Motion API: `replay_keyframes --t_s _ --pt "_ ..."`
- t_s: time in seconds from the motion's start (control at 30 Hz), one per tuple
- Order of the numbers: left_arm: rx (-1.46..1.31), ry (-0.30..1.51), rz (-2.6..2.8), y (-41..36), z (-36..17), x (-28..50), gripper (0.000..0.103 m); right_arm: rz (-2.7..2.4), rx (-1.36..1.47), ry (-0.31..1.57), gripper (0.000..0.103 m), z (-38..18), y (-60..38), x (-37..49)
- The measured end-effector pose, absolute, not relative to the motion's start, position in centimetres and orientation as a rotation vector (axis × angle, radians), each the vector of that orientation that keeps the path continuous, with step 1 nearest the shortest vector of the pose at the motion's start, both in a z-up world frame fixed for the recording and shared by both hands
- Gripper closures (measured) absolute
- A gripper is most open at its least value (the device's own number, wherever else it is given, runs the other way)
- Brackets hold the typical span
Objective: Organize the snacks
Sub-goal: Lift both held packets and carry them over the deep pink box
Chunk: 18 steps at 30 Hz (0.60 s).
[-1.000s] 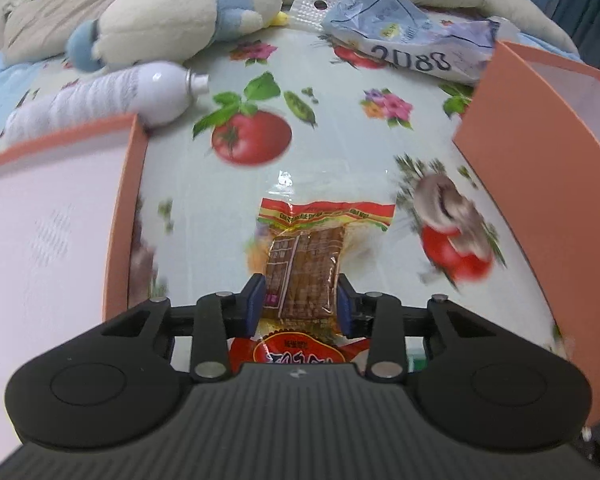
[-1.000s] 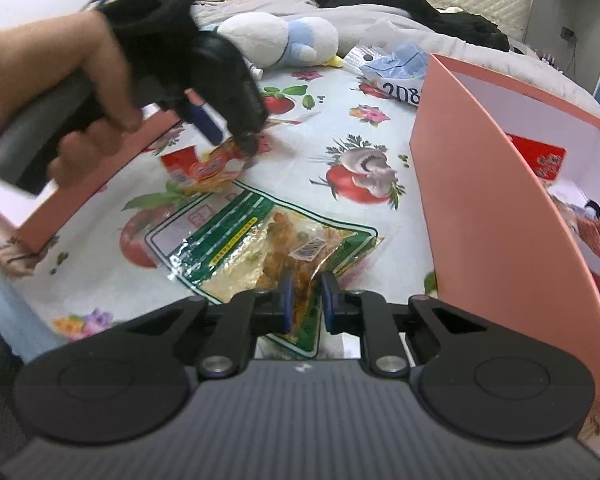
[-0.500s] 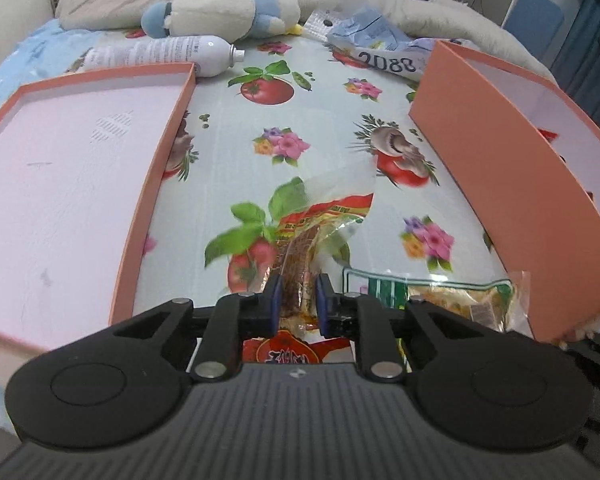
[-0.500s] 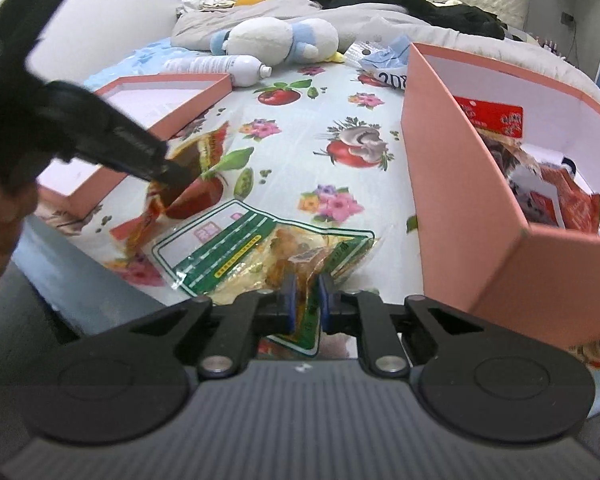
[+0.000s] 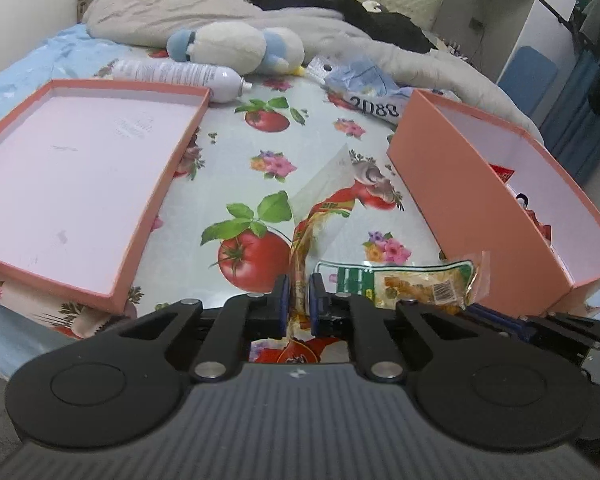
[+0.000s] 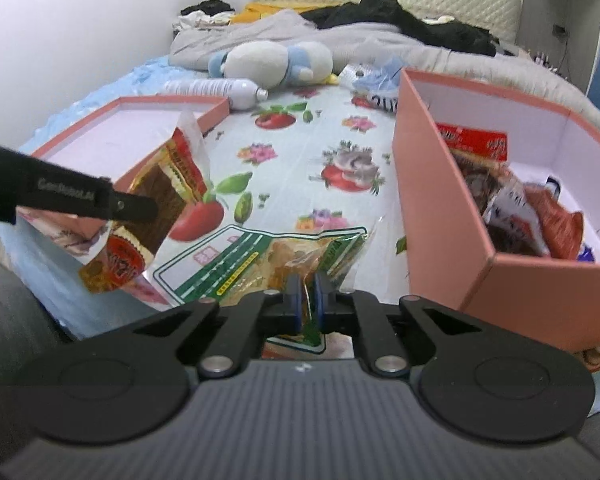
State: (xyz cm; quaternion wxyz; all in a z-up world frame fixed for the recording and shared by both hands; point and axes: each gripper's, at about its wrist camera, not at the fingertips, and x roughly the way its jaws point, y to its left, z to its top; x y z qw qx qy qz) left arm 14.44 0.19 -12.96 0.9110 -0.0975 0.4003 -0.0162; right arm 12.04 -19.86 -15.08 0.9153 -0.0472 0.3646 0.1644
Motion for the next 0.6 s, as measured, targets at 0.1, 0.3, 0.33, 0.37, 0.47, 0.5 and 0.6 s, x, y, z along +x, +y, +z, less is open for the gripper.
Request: replay_keyframes --t_s 0.1,0.3,0.33,0.37,0.47,0.5,0.6 --pt "-0.231 0.796 -0.025 0.0 -11.8 13.6 0.092 0.339 -0.099 0.728 0.094 -13.9 -20.1 11.9" --pt "-0.258 0.761 -0.025 -0.9 -8.6 12.1 0.092 0.331 -0.092 0.651 0.094 -9.5 -21.9 10.9" --pt "-0.257 0.757 -0.023 -1.1 -8.0 11.9 0.092 0.33 -0.091 0.641 0.094 -8.9 -22.3 10.7" --pt "-0.257 0.751 -0.016 -1.4 -7.4 11.6 0.092 0.327 -0.089 0.631 0.094 -8.2 -22.7 10.4" --pt "-0.255 0.747 -0.013 -2.3 -6.1 10.9 0.092 0.327 -0.047 0.619 0.095 -6.5 -24.1 9.9" --pt "-0.252 0.749 -0.015 -2.7 -5.8 10.7 0.092 0.327 -0.037 0.618 0.095 -6.2 -24.4 9.7" --pt "-0.256 0.752 -0.021 -3.6 -5.1 10.0 0.092 0.318 -0.036 0.605 0.095 -5.4 -25.3 9.0"
